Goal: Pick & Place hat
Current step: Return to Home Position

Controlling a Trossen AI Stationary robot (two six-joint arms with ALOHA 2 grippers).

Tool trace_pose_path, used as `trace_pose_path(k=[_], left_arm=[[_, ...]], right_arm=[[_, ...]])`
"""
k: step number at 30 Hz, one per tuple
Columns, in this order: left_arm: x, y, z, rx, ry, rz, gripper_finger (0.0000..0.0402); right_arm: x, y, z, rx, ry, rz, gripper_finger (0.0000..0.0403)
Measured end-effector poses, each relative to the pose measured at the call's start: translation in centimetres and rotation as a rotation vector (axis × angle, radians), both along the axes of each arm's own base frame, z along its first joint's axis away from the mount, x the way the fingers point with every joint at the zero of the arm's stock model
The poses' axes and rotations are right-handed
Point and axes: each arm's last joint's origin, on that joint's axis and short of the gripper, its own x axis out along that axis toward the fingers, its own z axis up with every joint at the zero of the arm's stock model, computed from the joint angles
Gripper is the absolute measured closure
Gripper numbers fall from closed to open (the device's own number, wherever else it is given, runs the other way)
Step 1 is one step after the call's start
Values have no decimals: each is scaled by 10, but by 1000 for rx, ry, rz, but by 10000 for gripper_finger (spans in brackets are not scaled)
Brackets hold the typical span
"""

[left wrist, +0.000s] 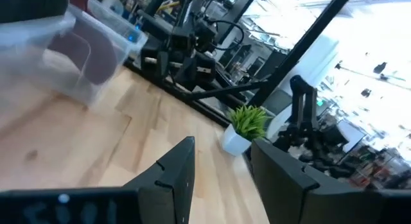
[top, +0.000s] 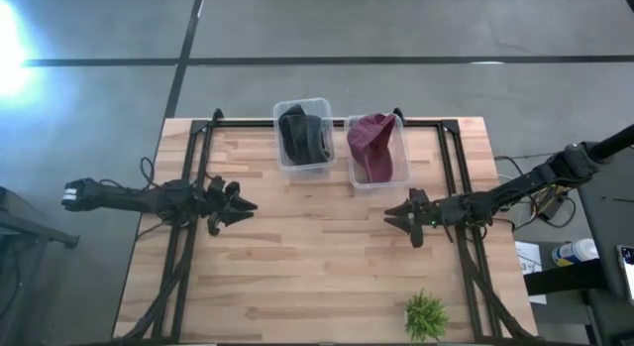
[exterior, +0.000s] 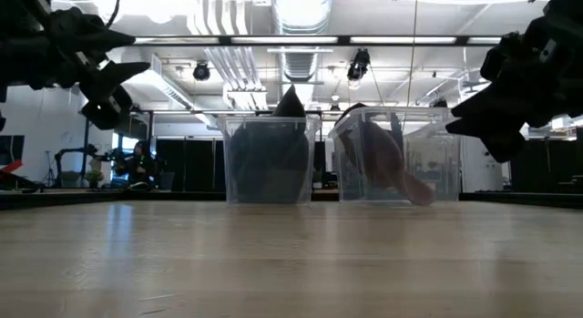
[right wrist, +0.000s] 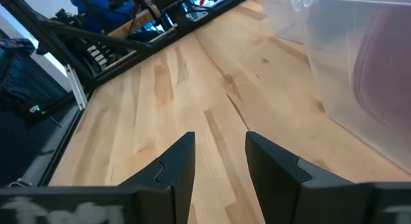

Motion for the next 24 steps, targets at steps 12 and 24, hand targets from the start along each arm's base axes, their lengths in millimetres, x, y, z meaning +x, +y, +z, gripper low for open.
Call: trace_pose_path(k=[12, 24], left_arm=[[-14, 2, 3, 565, -124, 28, 255], [-19, 9, -1, 570, -88, 61, 254]], right_arm=[[0, 0, 0, 0, 0, 0, 278], [0, 0, 0, 0, -2, 0, 273]])
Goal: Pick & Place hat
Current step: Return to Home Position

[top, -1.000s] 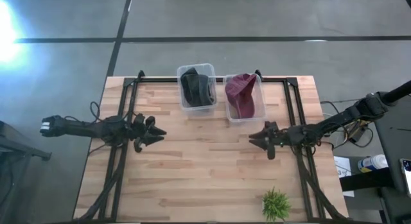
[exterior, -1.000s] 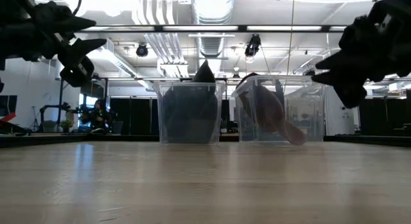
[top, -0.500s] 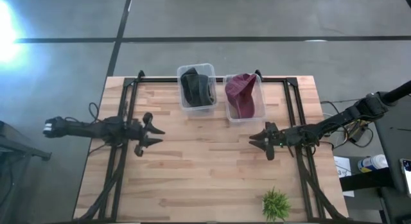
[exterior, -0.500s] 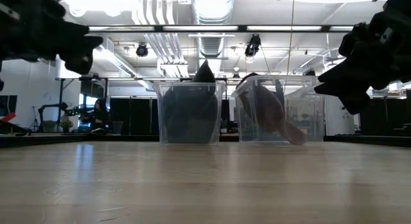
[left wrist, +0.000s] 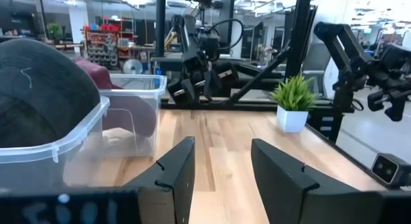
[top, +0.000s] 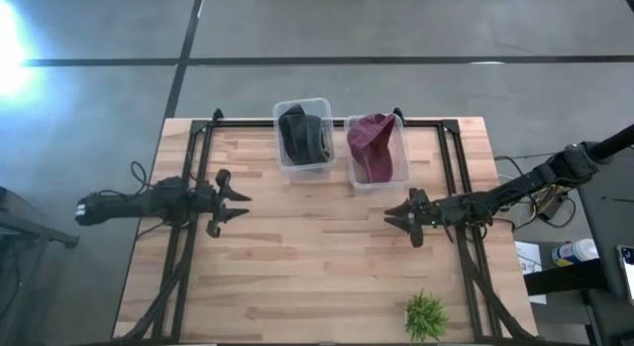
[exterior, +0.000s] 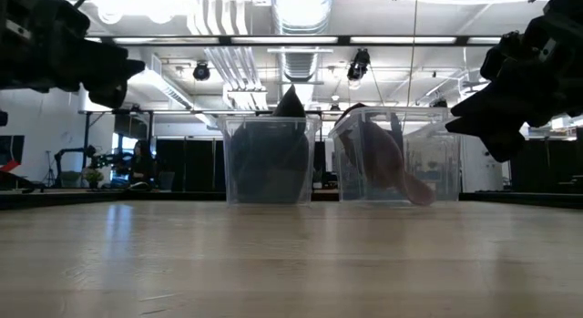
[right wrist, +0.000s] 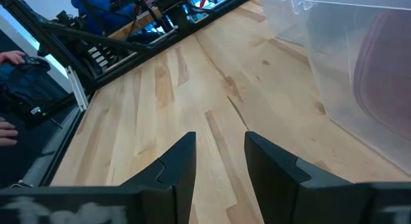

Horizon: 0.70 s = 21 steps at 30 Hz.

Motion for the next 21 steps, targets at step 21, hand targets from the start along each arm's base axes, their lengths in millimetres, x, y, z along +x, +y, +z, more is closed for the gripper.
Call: trace_pose_path(k=[21], left_arm=[[1, 0, -1, -185, 22, -9, 254]], right_arm=[[0, 0, 0, 0, 0, 0, 273]])
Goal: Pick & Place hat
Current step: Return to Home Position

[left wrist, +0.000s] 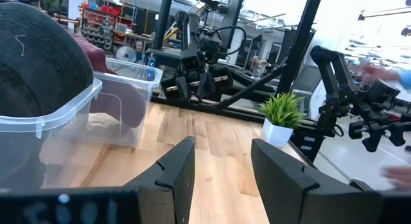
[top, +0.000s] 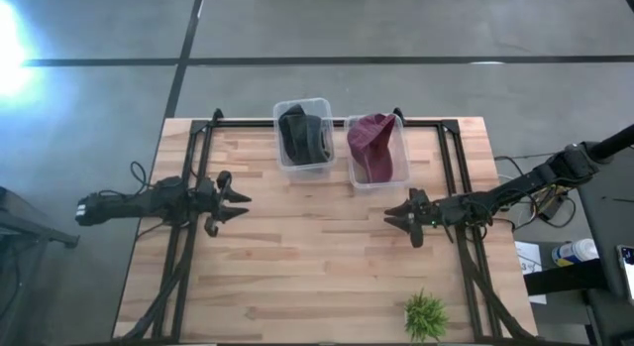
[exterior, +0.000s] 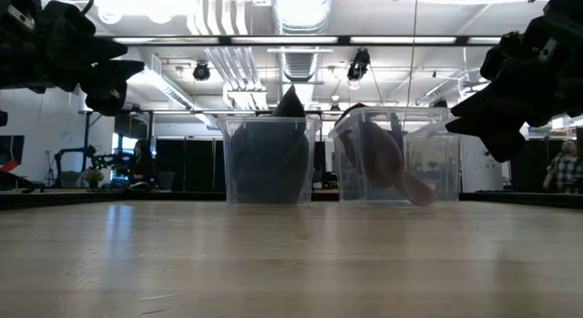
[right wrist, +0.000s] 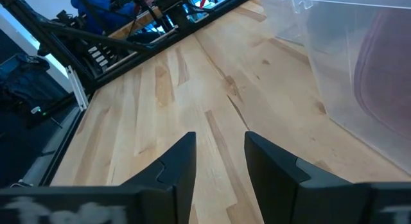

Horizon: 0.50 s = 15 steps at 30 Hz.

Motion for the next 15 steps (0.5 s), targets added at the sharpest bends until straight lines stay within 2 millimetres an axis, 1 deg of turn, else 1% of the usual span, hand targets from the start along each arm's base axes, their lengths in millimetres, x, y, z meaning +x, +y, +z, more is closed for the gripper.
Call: trace_pose_path(k=[6, 10, 13, 15], left_arm=[[0, 0, 0, 0, 0, 0, 254], [0, 0, 0, 0, 0, 0, 254], [0, 0, 0, -1, 0, 0, 254], [0, 0, 0, -1, 0, 0, 254]], right_arm=[[0, 0, 0, -1, 0, 0, 280], [-1, 0, 2, -10, -16, 3, 278], [-1, 1, 15, 4, -125, 78, 275], [-5, 3, 28, -50, -245, 170, 272]])
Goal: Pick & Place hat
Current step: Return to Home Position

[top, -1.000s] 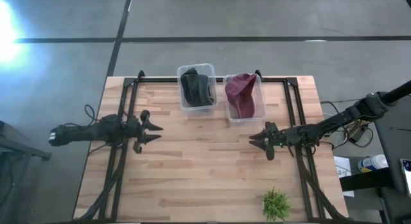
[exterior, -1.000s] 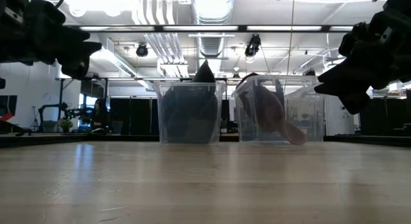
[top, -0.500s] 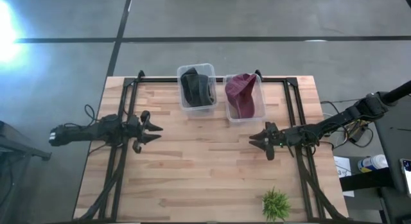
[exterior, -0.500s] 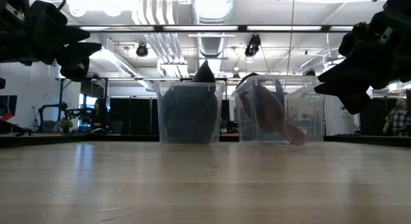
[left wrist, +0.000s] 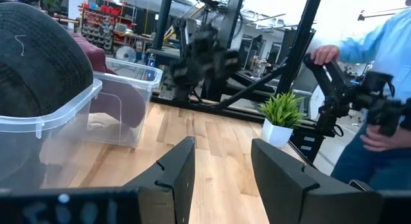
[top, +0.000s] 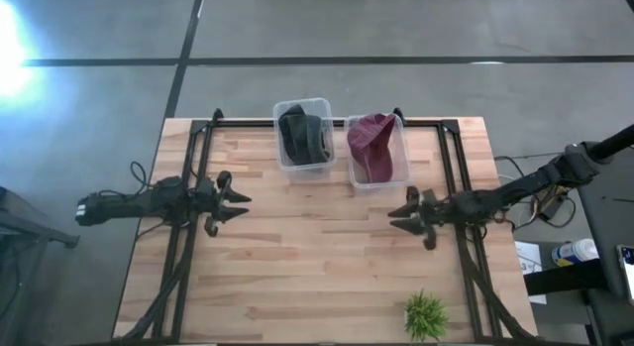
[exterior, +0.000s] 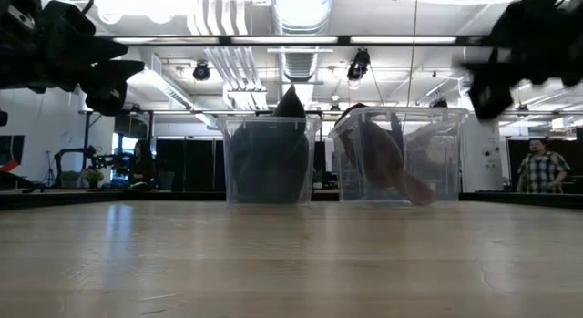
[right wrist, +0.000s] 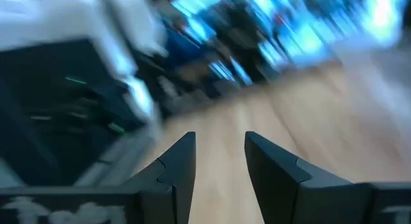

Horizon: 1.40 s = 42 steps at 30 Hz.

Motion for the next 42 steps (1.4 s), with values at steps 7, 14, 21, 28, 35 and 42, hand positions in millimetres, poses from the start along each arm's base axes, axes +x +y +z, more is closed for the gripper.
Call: trace_pose_path(k=[7, 14, 21, 28, 35, 42], left_arm=[[0, 0, 0, 0, 0, 0, 254], [0, 0, 0, 0, 0, 0, 254], [0, 0, 0, 0, -1, 0, 254], [0, 0, 0, 0, -1, 0, 254], [0, 0, 0, 0, 0, 0, 254], [0, 0, 0, 0, 3, 0, 254]], right_arm=[[-21, -10, 36, -288, -391, 139, 269], [-26, -29, 26, -254, -268, 60, 278], [-33, -31, 19, -397, -217, 42, 279], [-39, -31, 13, -394, -169, 55, 271], [-39, -27, 10, -421, -154, 91, 276], [-38, -27, 7, -403, -123, 99, 282]])
